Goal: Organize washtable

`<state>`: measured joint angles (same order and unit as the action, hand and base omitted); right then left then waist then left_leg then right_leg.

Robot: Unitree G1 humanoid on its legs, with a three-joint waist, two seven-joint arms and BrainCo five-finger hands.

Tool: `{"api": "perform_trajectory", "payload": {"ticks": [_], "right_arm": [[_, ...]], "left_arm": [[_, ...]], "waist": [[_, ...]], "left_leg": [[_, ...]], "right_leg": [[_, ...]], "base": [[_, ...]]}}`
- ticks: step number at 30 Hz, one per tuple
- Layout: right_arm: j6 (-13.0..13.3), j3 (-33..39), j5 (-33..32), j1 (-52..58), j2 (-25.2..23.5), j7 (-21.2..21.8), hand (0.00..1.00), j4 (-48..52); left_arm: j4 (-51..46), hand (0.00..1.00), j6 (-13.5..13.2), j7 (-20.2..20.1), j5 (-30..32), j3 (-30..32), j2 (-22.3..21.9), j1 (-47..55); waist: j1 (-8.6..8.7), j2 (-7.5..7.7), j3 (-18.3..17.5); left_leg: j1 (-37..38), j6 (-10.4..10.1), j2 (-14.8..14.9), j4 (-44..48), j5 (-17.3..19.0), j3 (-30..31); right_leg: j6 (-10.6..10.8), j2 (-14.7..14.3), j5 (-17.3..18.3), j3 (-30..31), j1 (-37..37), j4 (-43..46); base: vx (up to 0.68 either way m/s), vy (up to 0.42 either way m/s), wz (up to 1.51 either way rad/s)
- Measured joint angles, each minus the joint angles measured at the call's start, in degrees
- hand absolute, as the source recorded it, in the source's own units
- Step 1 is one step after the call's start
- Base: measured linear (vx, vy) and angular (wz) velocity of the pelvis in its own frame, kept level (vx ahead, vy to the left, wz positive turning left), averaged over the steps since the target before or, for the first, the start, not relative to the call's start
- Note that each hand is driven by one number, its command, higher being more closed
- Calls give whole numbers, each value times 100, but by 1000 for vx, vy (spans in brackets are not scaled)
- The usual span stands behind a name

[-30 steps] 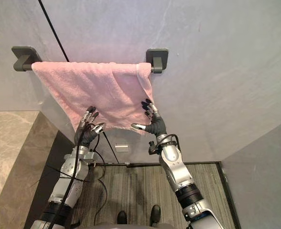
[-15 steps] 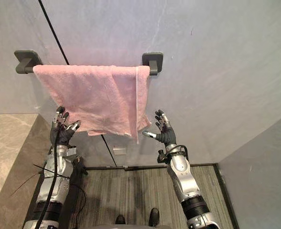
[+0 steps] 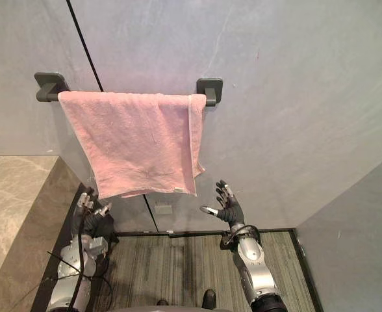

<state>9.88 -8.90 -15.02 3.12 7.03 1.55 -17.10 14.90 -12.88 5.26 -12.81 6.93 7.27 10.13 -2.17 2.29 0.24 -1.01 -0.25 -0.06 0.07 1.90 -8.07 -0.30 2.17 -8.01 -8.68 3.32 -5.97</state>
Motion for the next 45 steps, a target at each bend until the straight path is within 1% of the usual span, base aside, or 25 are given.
{"api": "perform_trajectory", "payload": {"ticks": [6,10,12,14,16,17,19,21,26,29,32,36,45], "right_arm": [[-54,134,239,208,-58,1,0,-478],[-142,228,390,418,-124,22,0,-715],[-148,237,438,488,-124,113,0,-1091],[-159,266,453,544,-142,112,0,-1479],[-175,473,551,597,-220,104,0,-1951],[-216,596,656,643,-221,90,0,-2282],[-270,733,672,643,-222,44,0,-2648],[-353,962,705,663,-227,-74,0,-3087],[-408,1371,791,746,-285,-169,0,-3686],[-412,1530,768,743,-352,-252,0,-3780],[-412,1586,771,740,-416,-257,0,-3785],[-410,1585,650,732,-441,-256,0,-3825],[-411,1571,642,700,-441,-272,0,-3837]], "left_arm": [[390,0,73,-185,-2,-65,-102,349],[664,0,124,-311,-2,-191,-223,534],[1068,0,132,-410,1,-264,-283,577],[1479,0,141,-411,8,-285,-326,613],[1940,0,149,-408,86,-277,-380,629],[2276,0,180,-399,206,-250,-415,637],[2640,0,199,-377,290,-159,-464,630],[3056,0,251,-321,412,65,-551,619],[3696,0,252,-115,530,498,-595,342],[3768,0,257,-30,674,644,-607,324],[3874,0,252,-12,677,724,-616,310],[3997,0,260,-10,677,724,-599,333],[3996,0,260,9,672,691,-584,338]], "waist": [[-4,-9,6],[-7,-26,18],[-9,-25,18],[-9,-28,19],[-9,-30,21],[-11,-34,23],[-12,-43,29],[-7,-62,38],[1,-110,35],[1,-113,31],[-9,-116,33],[-11,-125,35],[-6,-124,35]], "left_leg": [[33,10,2,-10,-13,20],[124,4,-4,-30,-6,39],[125,-19,-9,-48,8,41],[126,-21,-11,-56,9,44],[126,-21,-13,-84,10,60],[136,-22,-13,-108,10,65],[164,-22,-13,-119,10,66],[222,-23,-15,-141,12,82],[390,-19,-21,-218,12,72],[397,-18,-21,-219,13,44],[416,-20,-18,-228,14,28],[460,-25,-19,-315,14,5],[464,-20,-19,-328,13,9]], "right_leg": [[7,0,5,-29,-33,1],[69,8,52,-49,-124,1],[103,15,77,-52,-122,1],[104,17,91,-57,-122,1],[103,18,109,-73,-122,2],[115,18,123,-77,-124,4],[132,17,142,-78,-142,6],[170,18,171,-91,-196,24],[177,18,209,-82,-325,27],[176,18,211,-62,-322,27],[172,17,215,-50,-329,27],[163,13,227,-41,-324,21],[158,7,236,-38,-322,25]], "base": [[0,5,1],[2,33,3],[-5,18,1],[0,0,0],[10,23,4],[0,0,0],[15,8,1],[36,21,4],[8,10,-1],[-4,14,-4],[-7,4,-1],[-6,3,-1],[0,0,0]]}}
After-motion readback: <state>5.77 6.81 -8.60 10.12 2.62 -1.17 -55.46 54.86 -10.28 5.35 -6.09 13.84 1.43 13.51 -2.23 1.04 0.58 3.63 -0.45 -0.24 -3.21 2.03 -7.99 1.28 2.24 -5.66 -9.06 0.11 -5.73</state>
